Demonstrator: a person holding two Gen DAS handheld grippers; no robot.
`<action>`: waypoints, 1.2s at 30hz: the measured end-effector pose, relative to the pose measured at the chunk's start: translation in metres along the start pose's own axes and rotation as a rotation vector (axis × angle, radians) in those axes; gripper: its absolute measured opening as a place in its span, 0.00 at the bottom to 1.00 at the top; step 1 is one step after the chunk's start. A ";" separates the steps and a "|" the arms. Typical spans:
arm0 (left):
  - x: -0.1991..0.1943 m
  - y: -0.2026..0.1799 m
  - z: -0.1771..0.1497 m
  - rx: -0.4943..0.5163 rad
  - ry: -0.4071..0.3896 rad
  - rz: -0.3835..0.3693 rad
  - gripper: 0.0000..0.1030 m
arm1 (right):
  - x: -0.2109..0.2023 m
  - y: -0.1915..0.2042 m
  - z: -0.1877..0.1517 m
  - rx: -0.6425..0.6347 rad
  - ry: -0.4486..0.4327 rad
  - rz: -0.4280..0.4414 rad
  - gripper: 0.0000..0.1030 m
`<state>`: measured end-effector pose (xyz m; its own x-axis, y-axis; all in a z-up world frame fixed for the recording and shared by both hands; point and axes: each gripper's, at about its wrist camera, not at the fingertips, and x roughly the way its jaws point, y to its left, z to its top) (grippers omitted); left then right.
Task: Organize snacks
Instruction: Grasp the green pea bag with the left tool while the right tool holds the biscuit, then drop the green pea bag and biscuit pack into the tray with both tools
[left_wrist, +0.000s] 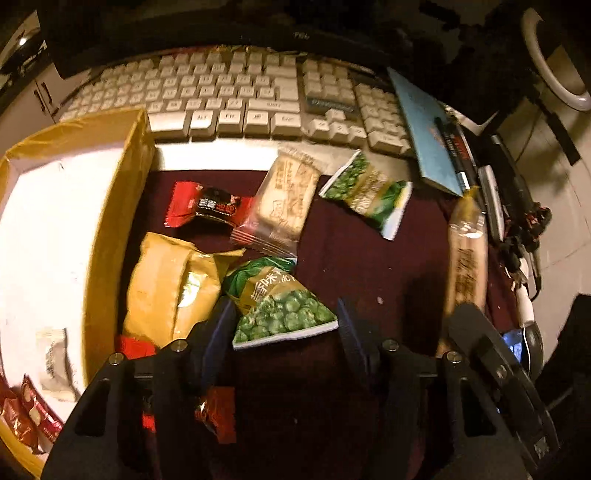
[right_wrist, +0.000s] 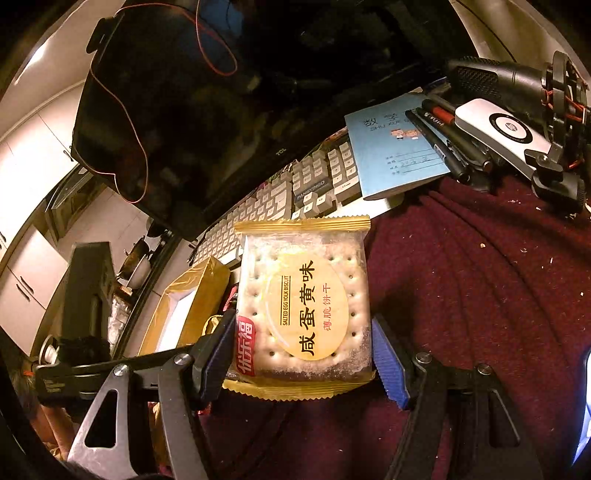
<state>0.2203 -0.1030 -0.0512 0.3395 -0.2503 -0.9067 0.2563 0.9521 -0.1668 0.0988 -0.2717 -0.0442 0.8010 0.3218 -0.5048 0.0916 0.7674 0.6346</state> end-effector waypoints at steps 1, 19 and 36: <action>0.003 0.000 0.001 -0.003 0.001 0.005 0.50 | 0.000 0.000 0.000 -0.001 0.003 -0.001 0.68; -0.091 0.031 -0.063 -0.003 -0.166 -0.111 0.49 | 0.004 0.002 0.001 -0.012 0.021 0.001 0.68; -0.169 0.178 -0.091 -0.220 -0.335 0.035 0.49 | 0.008 0.092 -0.009 -0.207 0.108 0.179 0.68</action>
<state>0.1260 0.1250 0.0366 0.6305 -0.2254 -0.7428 0.0514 0.9670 -0.2497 0.1080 -0.1937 0.0052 0.7247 0.5110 -0.4623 -0.1771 0.7865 0.5917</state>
